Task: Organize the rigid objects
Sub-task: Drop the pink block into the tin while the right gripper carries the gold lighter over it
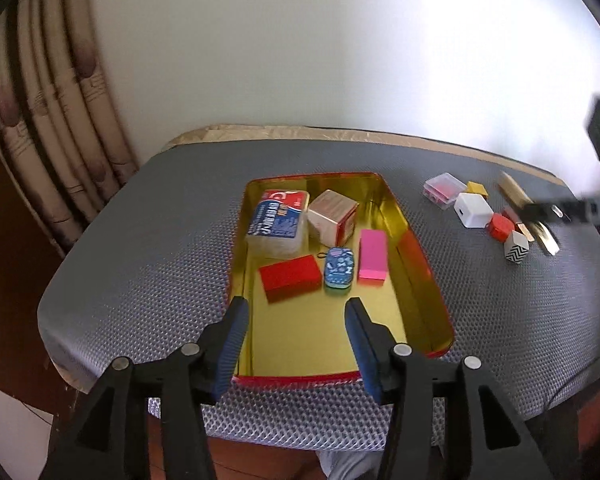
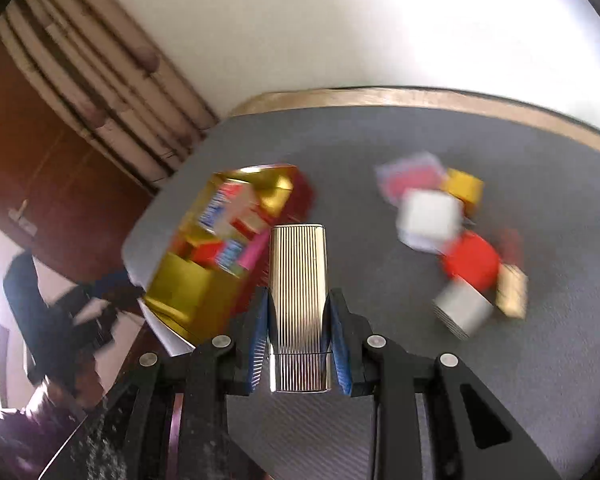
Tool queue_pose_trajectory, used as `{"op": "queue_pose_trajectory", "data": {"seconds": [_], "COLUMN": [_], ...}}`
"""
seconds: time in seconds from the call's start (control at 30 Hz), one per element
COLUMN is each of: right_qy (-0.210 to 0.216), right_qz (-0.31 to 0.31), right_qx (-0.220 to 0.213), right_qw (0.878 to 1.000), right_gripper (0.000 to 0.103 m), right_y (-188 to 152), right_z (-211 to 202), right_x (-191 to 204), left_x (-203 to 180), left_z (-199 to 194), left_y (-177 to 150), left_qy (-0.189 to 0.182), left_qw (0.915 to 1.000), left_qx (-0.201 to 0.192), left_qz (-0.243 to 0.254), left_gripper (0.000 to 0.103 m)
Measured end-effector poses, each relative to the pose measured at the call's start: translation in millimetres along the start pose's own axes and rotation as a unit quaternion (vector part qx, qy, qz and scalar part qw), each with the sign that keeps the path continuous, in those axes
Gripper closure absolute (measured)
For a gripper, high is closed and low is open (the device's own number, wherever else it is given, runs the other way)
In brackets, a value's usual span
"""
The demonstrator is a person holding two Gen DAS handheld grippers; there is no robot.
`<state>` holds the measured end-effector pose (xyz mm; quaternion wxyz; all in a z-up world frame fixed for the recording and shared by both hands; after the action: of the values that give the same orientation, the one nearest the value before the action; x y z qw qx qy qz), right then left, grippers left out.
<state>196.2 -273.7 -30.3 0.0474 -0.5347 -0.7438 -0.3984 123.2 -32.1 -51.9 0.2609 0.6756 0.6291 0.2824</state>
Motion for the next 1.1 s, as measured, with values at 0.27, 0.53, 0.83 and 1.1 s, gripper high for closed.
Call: {"op": "queue_pose_trajectory", "data": {"seconds": [0.27, 0.53, 0.83, 1.1], "right_qy": [0.017, 0.006, -0.015, -0.035], "right_qz": [-0.018, 0.000, 0.010, 0.003], "right_qx": [0.030, 0.051, 0.061, 0.073], "right_qw": [0.999, 0.999, 0.998, 0.997], "right_gripper": [0.076, 0.076, 0.076, 0.076], "right_y": [55.6, 72.0, 79.8, 79.2], "right_z": [79.9, 135.6, 160.3, 175.2], "right_x": [57.2, 56.7, 44.8, 38.2], "left_x": [3.0, 13.3, 23.3, 22.1], "left_z": [8.1, 8.8, 17.4, 18.3], "left_y": [-14.2, -11.0, -12.8, -13.2], "left_qy": [-0.011, -0.026, -0.052, -0.050], "left_qw": [0.9999, 0.9996, 0.9972, 0.9973], "left_qx": [0.005, 0.002, 0.031, 0.034], "left_qz": [0.006, -0.011, -0.045, -0.043], "left_gripper": [0.052, 0.052, 0.052, 0.052]}}
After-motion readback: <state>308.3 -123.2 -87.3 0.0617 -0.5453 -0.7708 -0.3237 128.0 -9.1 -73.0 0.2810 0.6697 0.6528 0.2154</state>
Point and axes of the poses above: each gripper's, at about its wrist camera, not at the fingertips, and z roughly the way its jaws point, x to its left, y to its top, the point moved 5 cm from there along z, roughly the way its jaws point, and after that the axes turned 2 degrees about -x, right-handed, at the moved point
